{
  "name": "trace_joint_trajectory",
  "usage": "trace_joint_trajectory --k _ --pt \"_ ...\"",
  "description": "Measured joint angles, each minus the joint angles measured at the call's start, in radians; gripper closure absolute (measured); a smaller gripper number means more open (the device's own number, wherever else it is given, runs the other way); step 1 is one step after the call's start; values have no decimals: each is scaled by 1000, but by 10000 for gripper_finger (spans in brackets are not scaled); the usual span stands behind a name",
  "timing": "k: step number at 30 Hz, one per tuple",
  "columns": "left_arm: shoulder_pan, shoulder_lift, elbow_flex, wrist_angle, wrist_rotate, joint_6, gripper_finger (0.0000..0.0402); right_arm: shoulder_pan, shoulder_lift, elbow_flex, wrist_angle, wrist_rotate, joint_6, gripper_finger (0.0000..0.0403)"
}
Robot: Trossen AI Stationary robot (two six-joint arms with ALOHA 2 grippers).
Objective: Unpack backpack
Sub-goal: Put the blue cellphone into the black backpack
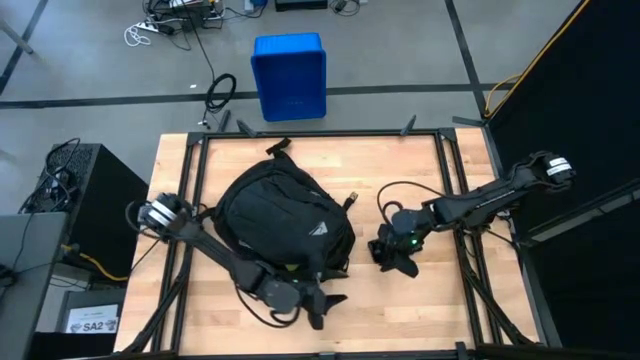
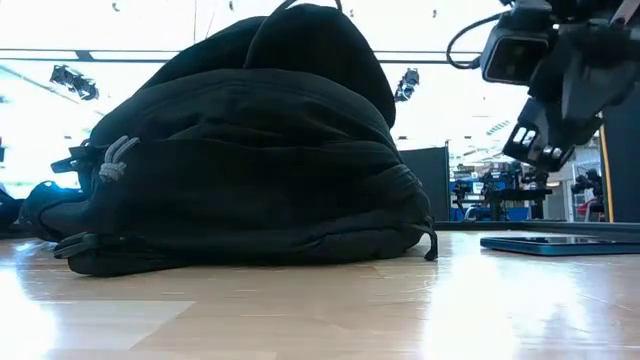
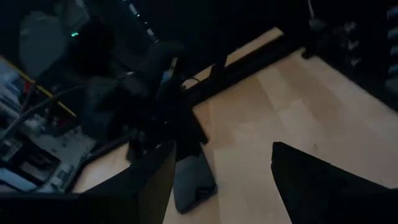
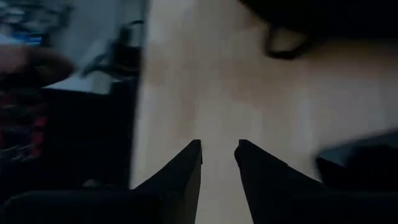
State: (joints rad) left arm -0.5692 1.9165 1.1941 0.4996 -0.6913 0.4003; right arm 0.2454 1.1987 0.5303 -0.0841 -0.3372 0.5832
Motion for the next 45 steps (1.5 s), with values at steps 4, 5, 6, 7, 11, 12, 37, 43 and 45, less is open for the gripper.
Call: trace_joint_trajectory --k 4,5,6,7,11,12,37,43,45 --pt "14 73 75 -11 -16 40 170 -13 -3 9 -183 184 110 336" --pt "17 81 88 -21 -18 39 170 -24 -3 9 -253 238 153 340" --pt "19 86 96 -34 -17 36 170 -32 -1 8 -321 285 175 344" --pt "20 87 99 -47 -17 27 170 -38 -1 8 -381 324 184 347" --pt "26 87 98 -79 -16 -34 173 -54 -1 8 -580 411 259 353" --pt "28 87 98 -83 -15 -35 174 -57 -1 8 -612 425 276 354" --pt "72 84 97 -293 -17 -207 175 100 130 -22 -138 239 209 346" --pt "70 84 97 -311 44 -226 175 128 111 40 -161 271 82 351" --pt "70 84 96 -304 72 -229 175 130 111 63 -189 270 -9 353"
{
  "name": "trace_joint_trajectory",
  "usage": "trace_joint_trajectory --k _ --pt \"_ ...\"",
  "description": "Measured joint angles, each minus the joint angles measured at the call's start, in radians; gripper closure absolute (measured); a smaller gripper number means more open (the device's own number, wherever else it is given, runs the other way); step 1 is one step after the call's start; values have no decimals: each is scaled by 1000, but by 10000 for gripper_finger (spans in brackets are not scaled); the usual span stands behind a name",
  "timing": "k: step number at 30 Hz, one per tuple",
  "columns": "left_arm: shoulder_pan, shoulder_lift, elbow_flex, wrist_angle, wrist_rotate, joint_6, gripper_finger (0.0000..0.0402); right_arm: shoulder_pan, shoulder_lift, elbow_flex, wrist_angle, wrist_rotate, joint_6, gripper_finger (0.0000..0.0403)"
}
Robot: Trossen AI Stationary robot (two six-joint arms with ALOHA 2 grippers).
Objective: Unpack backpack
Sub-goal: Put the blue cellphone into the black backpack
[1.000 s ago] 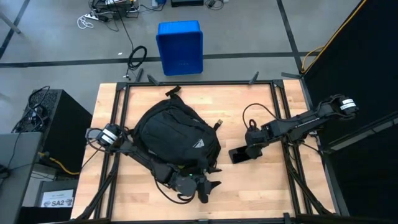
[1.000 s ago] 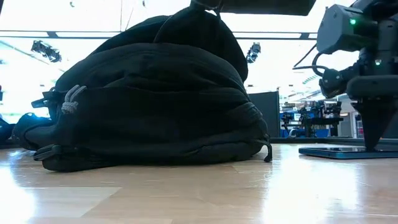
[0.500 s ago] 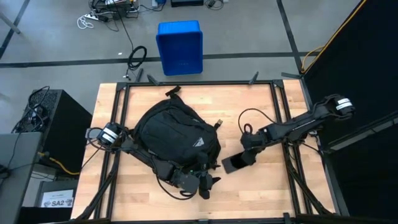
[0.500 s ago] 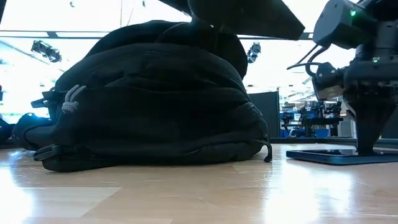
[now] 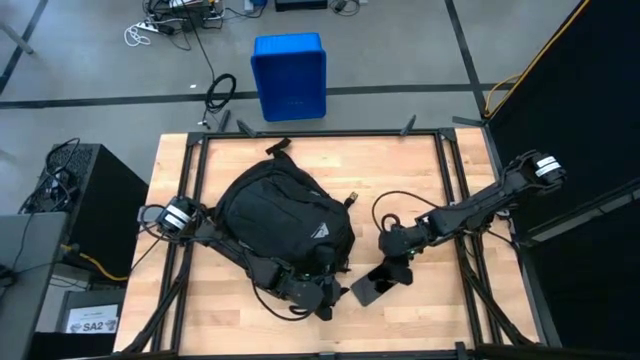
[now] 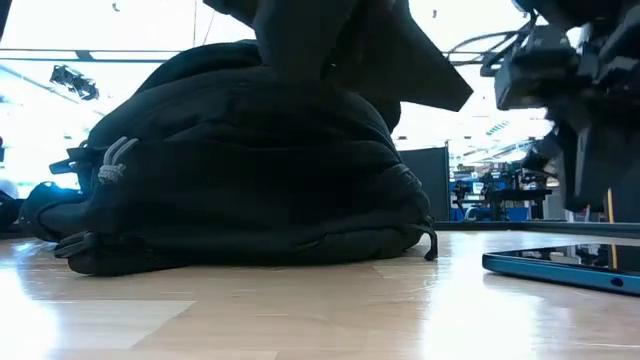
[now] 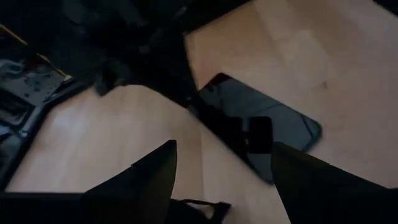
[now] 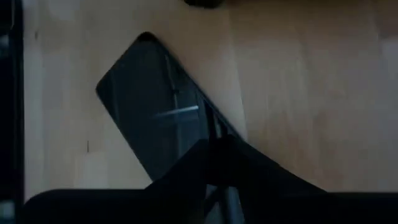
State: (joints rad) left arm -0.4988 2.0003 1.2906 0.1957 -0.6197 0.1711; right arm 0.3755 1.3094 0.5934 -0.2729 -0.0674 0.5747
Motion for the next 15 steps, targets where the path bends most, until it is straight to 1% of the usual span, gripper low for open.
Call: trace_joint_trajectory --k 3,5,8,11,15 --pt "0 0 0 27 36 -2 175 17 0 9 -30 -2 -141 355" --pt "0 0 0 35 52 -3 175 31 0 9 -57 -5 -177 355" --pt "-10 0 0 44 56 -3 175 43 19 10 -117 -4 -151 351" --pt "-21 12 1 57 57 14 175 67 81 10 -154 0 -98 352" --pt "-28 58 11 72 57 91 175 83 180 21 -88 -27 -63 359"
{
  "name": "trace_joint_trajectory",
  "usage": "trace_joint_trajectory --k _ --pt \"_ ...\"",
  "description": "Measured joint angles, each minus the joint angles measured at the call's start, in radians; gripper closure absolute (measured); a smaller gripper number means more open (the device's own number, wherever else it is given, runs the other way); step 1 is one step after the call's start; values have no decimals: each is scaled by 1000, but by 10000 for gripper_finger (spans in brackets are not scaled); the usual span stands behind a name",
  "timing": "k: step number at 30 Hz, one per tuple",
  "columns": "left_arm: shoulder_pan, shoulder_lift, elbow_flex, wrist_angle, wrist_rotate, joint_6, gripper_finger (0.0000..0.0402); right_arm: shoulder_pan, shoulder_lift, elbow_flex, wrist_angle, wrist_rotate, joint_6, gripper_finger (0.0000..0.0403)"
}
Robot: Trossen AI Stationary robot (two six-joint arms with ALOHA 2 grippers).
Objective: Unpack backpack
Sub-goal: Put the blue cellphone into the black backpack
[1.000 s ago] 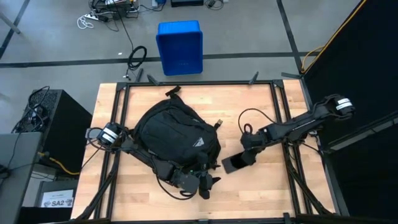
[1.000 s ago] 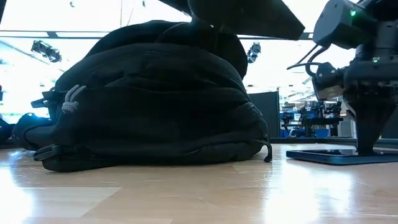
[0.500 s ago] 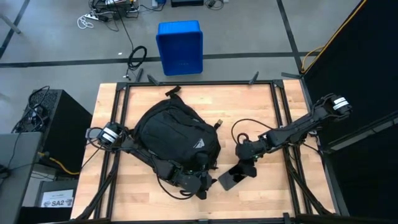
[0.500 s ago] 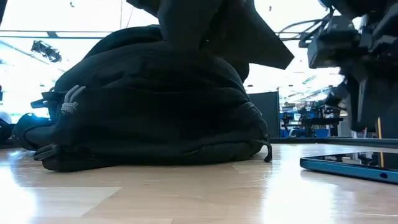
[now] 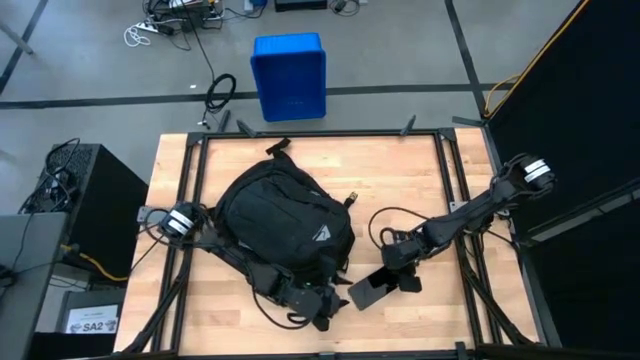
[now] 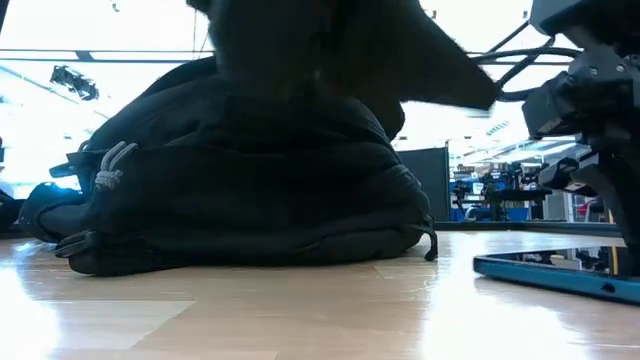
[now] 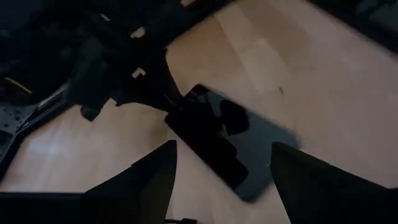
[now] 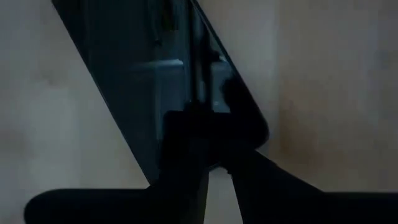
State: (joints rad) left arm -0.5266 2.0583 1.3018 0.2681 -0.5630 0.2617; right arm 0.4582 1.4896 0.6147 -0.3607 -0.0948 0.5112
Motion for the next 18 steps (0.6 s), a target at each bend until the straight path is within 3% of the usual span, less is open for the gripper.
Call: trace_joint_trajectory --k 5,11,18 --pt "1 81 91 -92 -3 60 175 -12 40 -3 136 -16 38 365" --pt "-10 114 223 -436 6 15 175 -52 42 -9 176 -15 30 369" --pt "-34 111 295 -558 137 -18 175 -101 48 -11 213 -12 22 363"
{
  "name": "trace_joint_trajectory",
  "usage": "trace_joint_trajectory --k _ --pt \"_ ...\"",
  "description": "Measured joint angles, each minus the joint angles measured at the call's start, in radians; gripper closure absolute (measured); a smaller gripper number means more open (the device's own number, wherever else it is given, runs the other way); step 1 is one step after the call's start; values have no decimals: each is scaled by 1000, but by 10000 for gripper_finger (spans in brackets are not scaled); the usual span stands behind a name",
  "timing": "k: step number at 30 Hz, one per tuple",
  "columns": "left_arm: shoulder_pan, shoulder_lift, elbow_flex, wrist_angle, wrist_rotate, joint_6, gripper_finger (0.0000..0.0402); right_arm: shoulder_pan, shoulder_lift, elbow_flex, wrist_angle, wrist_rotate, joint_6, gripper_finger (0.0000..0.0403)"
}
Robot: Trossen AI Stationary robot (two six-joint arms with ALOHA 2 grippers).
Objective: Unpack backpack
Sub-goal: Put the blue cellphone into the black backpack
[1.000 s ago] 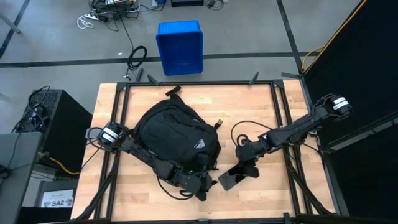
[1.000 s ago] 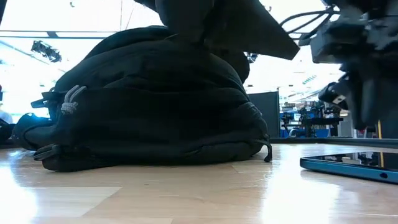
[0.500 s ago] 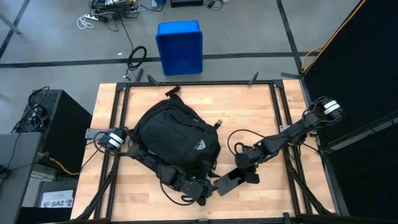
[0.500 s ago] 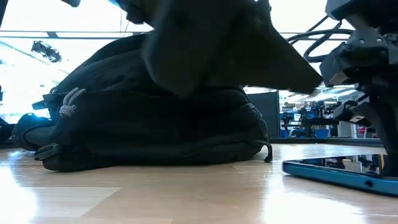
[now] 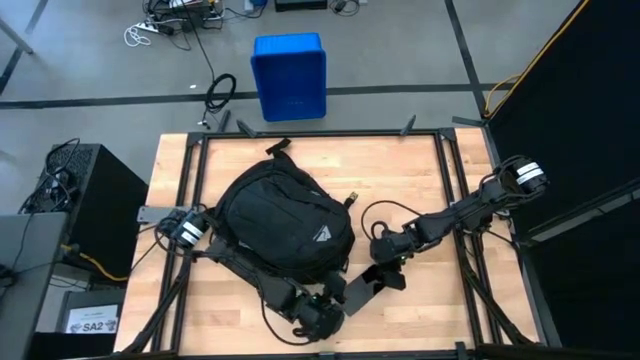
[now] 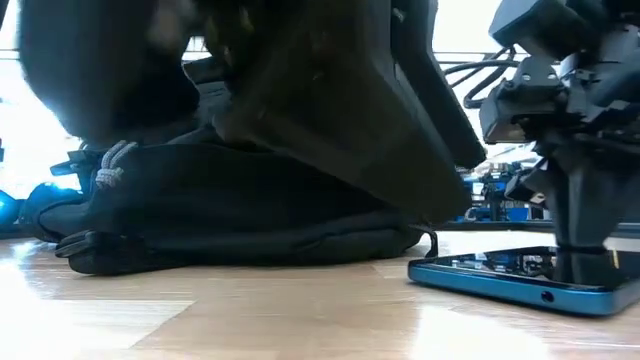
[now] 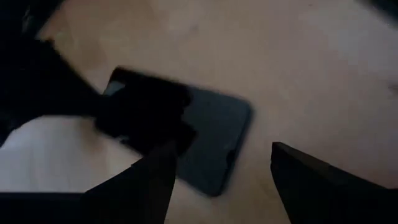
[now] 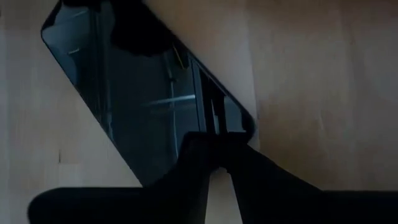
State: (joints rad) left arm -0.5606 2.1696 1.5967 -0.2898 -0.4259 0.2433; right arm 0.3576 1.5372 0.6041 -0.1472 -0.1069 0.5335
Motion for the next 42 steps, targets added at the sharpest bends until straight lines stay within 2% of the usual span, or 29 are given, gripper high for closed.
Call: trace_joint_trajectory --k 9,13,20,26,29,37,42 --pt "11 0 0 -18 8 -22 175 -13 2 -2 64 -41 36 366" --pt "11 0 -1 -16 -23 -38 175 11 2 -2 64 -75 87 363" --pt "13 0 -2 28 -7 -91 175 33 2 -2 68 -63 103 353" --pt "45 21 -5 -6 -10 -153 175 33 2 -2 68 -65 103 357" --pt "59 24 -13 -33 -30 -195 175 42 2 -2 69 -82 109 360" --pt "77 23 -23 -104 -143 -255 175 112 2 -2 68 -211 110 358" --pt "77 21 -23 -101 -153 -251 175 132 2 -2 75 -205 90 351"
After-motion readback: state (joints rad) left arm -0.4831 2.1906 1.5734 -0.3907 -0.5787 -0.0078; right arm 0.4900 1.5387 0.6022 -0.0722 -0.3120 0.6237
